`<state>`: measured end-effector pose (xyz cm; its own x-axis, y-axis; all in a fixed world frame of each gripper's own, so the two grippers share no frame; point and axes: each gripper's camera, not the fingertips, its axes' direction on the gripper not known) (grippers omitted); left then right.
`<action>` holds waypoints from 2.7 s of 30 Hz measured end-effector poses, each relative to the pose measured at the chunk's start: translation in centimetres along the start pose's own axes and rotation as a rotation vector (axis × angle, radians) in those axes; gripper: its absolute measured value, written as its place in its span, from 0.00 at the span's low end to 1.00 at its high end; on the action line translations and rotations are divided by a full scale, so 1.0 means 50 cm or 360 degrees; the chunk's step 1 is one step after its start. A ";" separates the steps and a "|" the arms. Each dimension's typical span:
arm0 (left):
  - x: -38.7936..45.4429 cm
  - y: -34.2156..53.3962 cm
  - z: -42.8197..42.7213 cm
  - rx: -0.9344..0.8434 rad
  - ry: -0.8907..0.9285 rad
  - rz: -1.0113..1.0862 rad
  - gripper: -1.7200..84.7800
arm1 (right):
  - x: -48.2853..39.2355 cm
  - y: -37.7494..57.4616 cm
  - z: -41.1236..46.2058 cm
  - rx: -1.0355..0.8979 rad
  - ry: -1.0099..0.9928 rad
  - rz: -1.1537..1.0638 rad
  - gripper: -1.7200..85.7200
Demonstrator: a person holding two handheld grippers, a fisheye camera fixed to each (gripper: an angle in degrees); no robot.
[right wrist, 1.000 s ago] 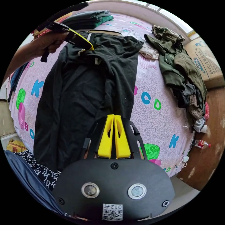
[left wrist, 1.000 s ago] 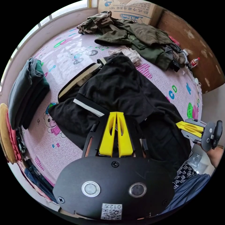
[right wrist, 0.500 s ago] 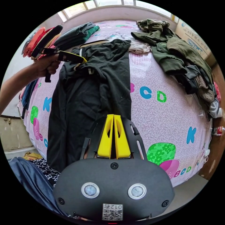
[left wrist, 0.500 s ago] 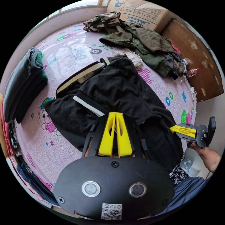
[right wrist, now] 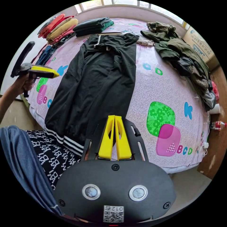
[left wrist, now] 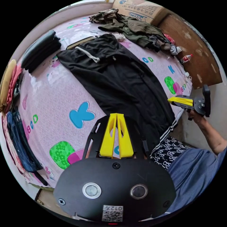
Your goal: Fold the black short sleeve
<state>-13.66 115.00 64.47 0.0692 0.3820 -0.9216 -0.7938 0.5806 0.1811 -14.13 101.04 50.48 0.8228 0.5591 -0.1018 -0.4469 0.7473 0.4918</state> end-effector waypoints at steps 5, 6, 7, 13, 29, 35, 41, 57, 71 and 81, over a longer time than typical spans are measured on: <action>0.068 0.099 0.063 -0.0103 0.0026 -0.0110 0.02 | 0.008 0.014 0.024 -0.0021 0.0033 -0.0034 0.11; 0.078 0.115 0.061 -0.0047 -0.0020 -0.0145 0.03 | 0.013 0.019 0.024 -0.0025 0.0039 -0.0062 0.11; 0.084 0.126 0.056 -0.0029 -0.0040 -0.0168 0.03 | 0.023 0.028 0.019 -0.0022 0.0026 -0.0080 0.11; 0.094 0.225 -0.021 0.0013 0.0102 -0.0327 0.05 | 0.124 0.163 -0.038 0.0046 -0.0285 -0.0006 0.11; 0.069 0.382 0.014 -0.0100 0.0512 -0.0576 0.16 | 0.306 0.335 0.076 -0.0079 -0.0798 0.0166 0.13; 0.045 0.382 0.002 -0.0127 0.0525 -0.0570 0.15 | 0.338 0.337 0.113 -0.0116 -0.0823 0.0154 0.15; 0.025 0.397 -0.038 -0.0126 0.0558 -0.0529 0.13 | 0.368 0.343 0.139 -0.0128 -0.0842 0.0153 0.17; -0.026 0.395 -0.111 -0.0151 0.0540 -0.0587 0.04 | 0.433 0.325 0.232 -0.0177 -0.0829 0.0119 0.18; -0.137 0.402 -0.331 -0.0241 0.1162 -0.0357 0.03 | 0.518 0.307 0.193 -0.0281 -0.1191 -0.0093 0.16; -0.354 0.191 -0.565 0.0150 0.1298 -0.0372 0.04 | 0.626 0.009 0.115 0.0096 -0.1309 -0.0043 0.13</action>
<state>-39.54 93.49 72.83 -0.2604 -0.3713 -0.8912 -0.7571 0.6514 -0.0502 13.45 116.83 52.51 0.8377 0.0822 0.5400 -0.4230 0.7231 0.5461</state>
